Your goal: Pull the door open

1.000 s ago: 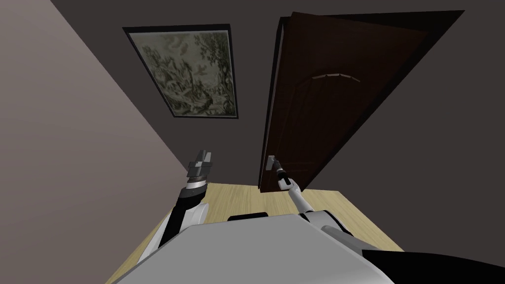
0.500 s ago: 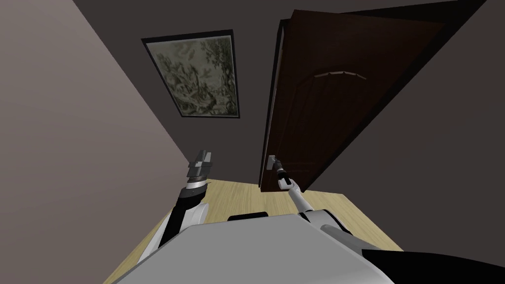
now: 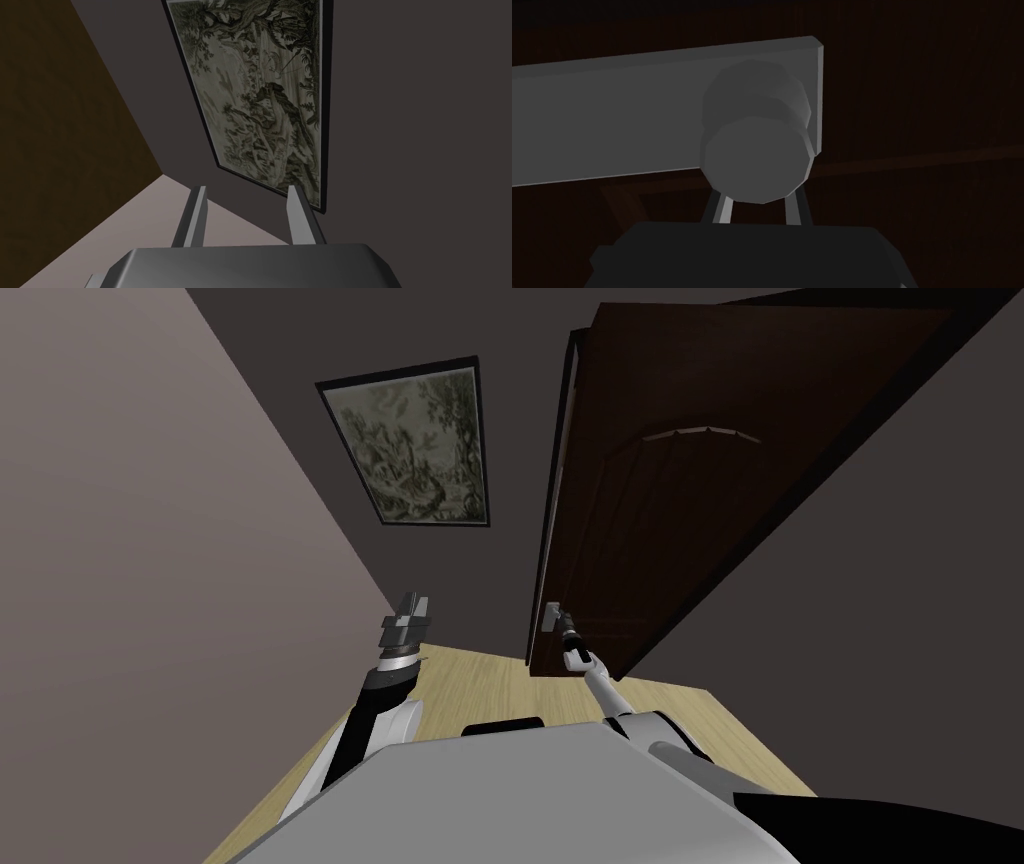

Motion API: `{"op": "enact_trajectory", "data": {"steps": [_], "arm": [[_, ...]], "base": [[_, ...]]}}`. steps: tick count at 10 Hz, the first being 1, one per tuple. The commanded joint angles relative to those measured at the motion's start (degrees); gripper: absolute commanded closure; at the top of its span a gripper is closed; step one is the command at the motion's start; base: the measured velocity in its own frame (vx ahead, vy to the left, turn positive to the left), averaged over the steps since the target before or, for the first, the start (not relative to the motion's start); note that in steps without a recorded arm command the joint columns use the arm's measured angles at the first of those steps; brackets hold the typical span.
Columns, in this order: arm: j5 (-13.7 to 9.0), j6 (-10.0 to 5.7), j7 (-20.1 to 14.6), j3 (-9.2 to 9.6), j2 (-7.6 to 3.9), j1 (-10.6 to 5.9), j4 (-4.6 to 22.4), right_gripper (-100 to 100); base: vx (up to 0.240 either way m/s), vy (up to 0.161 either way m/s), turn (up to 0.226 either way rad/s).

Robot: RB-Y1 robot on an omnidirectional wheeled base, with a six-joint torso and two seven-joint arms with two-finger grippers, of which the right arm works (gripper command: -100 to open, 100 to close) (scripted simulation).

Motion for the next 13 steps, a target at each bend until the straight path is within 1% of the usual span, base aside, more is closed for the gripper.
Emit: {"op": "enact_trajectory", "data": {"steps": [1, 2, 3, 4, 5, 6, 7, 8, 9, 10, 11, 12, 13], "arm": [[-0.99, 0.07, -2.07, 0.43, 0.51, -0.27, -0.91, 100], [-2.78, 0.13, -4.19, 0.45, 0.51, -0.43, -0.68, 100], [-2.78, 0.13, -4.36, 0.45, 0.51, -0.43, -0.68, 100], [-4.53, 0.18, -6.49, 0.48, 0.52, -0.59, -0.46, 100], [-4.53, 0.18, -6.65, 0.48, 0.52, -0.59, -0.46, 100], [-6.27, 0.23, -8.88, 0.5, 0.53, -0.74, -0.24, 100], [-8.01, 0.28, -10.38, 0.52, 0.53, -0.9, -0.01, 100], [-8.01, 0.28, -11.23, 0.52, 0.53, -0.9, -0.01, 100], [-9.75, 0.34, -13.52, 0.55, 0.54, -1.06, 0.21, 100], [-11.39, 0.39, -15.08, 0.57, 0.54, -1.2, 0.42, 100], [-11.39, 0.39, -15.8, 0.57, 0.54, -1.2, 0.42, 100], [-13.02, 0.43, -17.95, 0.59, 0.55, -1.35, 0.63, 100], [-13.02, 0.43, -18.07, 0.59, 0.55, -1.35, 0.63, 100]], "base": [[-0.055, -0.036, 0.077], [-0.061, -0.031, 0.103], [-0.048, -0.025, 0.053], [-0.049, -0.033, 0.091], [-0.037, -0.031, 0.071], [-0.058, -0.032, 0.102], [-0.081, -0.046, 0.153], [-0.057, -0.036, 0.082], [-0.055, -0.028, 0.068], [-0.084, -0.038, 0.15], [-0.061, -0.038, 0.093], [-0.053, -0.044, 0.134], [-0.041, -0.036, 0.057]]}}
